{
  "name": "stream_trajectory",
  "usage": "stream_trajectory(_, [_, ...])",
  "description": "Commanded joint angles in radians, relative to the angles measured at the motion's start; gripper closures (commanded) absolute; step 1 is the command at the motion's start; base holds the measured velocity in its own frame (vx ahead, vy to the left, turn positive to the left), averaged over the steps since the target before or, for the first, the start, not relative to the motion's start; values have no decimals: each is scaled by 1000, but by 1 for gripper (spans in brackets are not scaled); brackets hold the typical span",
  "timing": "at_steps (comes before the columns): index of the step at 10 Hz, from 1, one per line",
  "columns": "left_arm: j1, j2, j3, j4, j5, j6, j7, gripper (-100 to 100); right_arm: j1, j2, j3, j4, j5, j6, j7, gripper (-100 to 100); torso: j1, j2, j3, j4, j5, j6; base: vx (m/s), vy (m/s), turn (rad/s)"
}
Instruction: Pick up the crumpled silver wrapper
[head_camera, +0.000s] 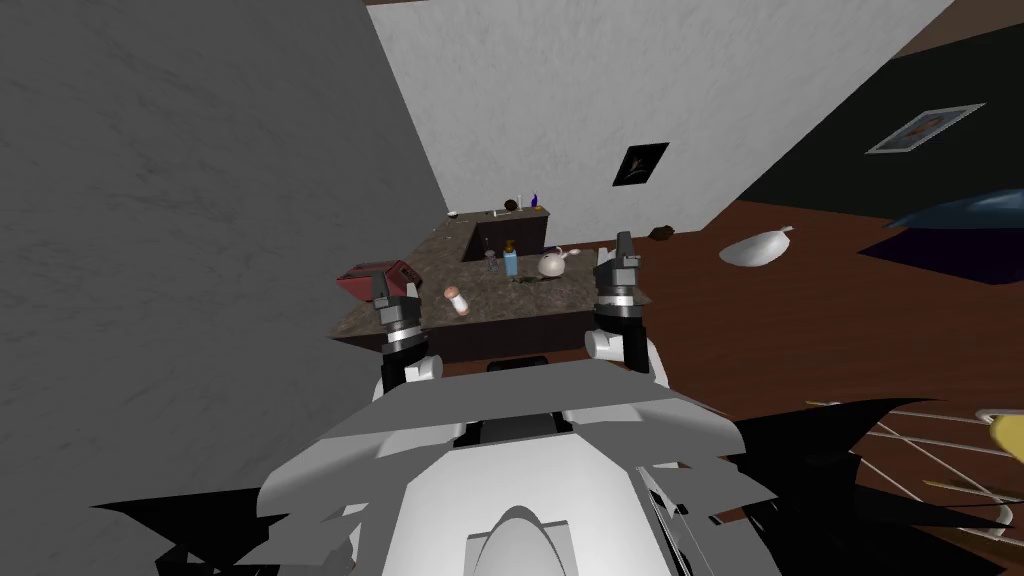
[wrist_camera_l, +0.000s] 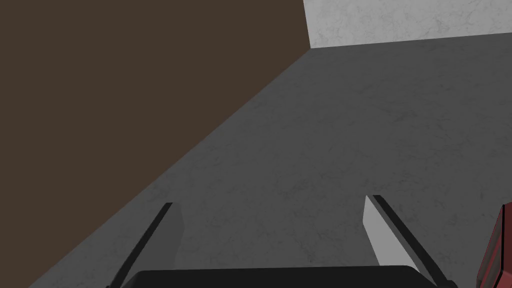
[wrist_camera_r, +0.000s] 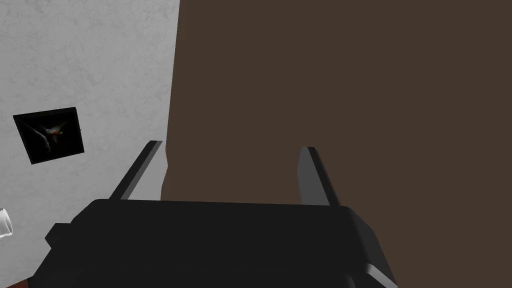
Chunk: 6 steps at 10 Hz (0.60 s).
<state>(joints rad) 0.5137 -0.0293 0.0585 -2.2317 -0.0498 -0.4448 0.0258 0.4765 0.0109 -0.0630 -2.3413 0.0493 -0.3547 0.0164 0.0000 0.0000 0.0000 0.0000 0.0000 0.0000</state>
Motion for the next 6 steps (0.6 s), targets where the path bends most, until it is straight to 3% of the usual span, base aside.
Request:
stream_trajectory(1, [0,0,0,0,0,0,0,0,0,-43,-2,15,9,0,2,-100,0,0,0,0,0,0,-6,14,50])
stream_trajectory(6, [0,0,0,0,0,0,0,0,4,-189,-12,94,60,2,11,-100,2,2,1,0,1,0,-22,40,65])
